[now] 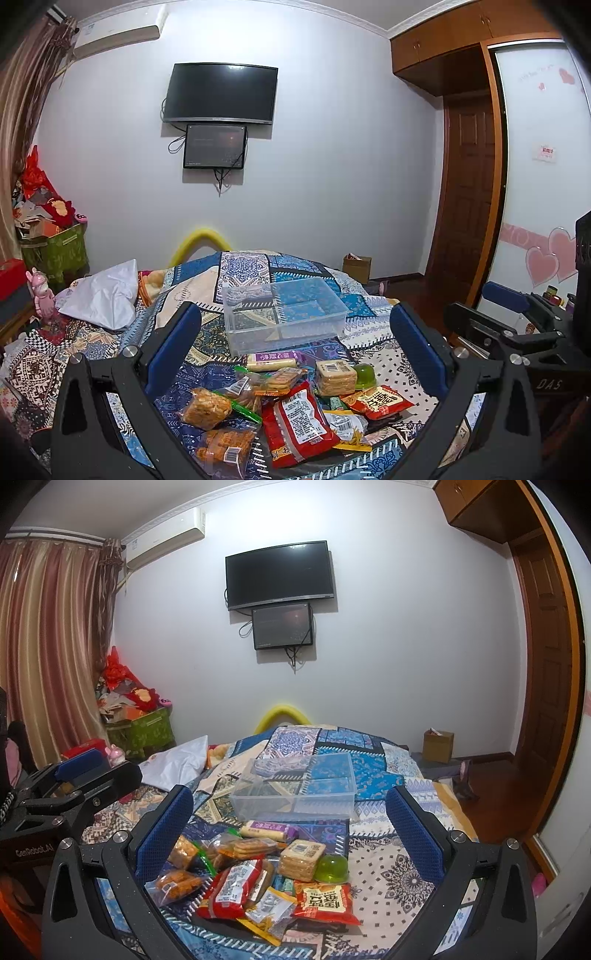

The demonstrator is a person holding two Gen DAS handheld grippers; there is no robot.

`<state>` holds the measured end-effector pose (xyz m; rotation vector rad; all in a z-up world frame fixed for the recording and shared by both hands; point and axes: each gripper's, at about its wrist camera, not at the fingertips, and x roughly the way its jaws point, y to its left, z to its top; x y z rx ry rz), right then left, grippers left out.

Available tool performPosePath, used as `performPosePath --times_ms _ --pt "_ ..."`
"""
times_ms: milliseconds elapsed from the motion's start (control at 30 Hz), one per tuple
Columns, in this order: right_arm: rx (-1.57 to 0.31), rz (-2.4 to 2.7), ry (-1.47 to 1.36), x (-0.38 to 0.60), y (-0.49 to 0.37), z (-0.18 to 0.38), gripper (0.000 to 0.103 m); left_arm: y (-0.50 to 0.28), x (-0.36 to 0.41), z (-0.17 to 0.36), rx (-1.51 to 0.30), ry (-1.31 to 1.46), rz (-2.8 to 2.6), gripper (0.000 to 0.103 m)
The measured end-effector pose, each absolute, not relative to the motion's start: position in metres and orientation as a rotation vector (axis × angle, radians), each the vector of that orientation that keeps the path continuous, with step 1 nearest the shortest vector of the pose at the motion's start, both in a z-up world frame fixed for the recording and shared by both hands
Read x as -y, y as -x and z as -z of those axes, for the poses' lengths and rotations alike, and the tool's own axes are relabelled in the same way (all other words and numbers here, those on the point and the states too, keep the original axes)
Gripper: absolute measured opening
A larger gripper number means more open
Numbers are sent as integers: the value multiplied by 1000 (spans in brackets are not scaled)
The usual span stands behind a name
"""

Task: Organize snacks

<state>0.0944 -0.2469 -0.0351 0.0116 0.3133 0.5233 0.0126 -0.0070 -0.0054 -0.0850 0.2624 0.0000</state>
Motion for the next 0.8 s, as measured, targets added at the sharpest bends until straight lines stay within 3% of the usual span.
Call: performPosePath --times_ms 800 --pt "-327 -530 -16 246 -100 41 103 -16 3 9 -284 85 -15 103"
